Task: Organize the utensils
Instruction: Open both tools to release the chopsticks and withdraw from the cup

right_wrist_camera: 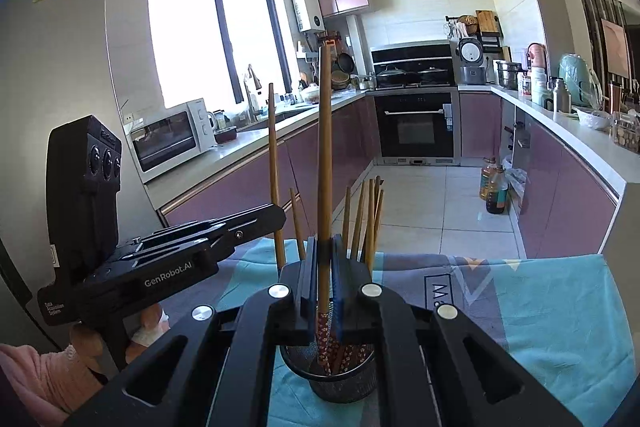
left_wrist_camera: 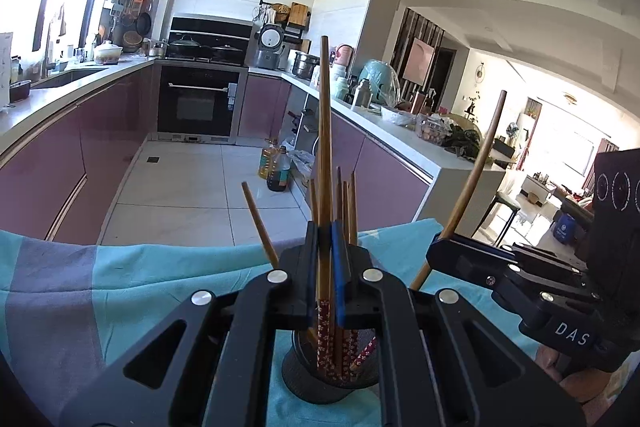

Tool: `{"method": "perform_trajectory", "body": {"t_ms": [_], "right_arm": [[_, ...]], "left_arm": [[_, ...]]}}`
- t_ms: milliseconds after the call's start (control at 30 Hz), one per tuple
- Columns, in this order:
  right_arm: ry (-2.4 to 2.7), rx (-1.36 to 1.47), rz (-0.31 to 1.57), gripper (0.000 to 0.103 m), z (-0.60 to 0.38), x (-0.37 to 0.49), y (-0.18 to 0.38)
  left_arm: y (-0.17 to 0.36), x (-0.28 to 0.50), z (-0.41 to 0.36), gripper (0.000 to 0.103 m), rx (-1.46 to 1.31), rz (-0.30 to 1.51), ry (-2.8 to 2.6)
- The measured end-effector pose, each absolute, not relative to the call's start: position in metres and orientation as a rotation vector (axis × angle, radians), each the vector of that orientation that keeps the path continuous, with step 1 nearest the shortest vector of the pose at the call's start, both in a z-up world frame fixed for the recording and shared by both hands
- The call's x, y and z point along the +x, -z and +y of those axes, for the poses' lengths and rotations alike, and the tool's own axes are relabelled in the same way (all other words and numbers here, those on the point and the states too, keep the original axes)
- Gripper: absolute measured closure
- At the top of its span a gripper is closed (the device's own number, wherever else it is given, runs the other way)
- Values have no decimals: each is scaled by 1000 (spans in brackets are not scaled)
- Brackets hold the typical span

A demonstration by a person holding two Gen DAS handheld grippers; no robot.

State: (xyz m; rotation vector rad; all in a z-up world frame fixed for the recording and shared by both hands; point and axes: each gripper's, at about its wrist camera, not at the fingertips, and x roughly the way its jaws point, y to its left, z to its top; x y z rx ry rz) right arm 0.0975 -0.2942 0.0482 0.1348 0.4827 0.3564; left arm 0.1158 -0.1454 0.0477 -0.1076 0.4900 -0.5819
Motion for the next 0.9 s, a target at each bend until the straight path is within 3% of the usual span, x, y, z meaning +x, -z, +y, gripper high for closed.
{"method": "perform_trajectory", "body": {"t_ms": [667, 900], "right_arm": [[-321, 144, 647, 95, -289, 118, -6], [-317, 168, 645, 95, -291, 114, -5]], "left_arm": [[10, 139, -152, 95, 25, 715, 635], [12, 142, -144, 80, 20, 722, 631]]}}
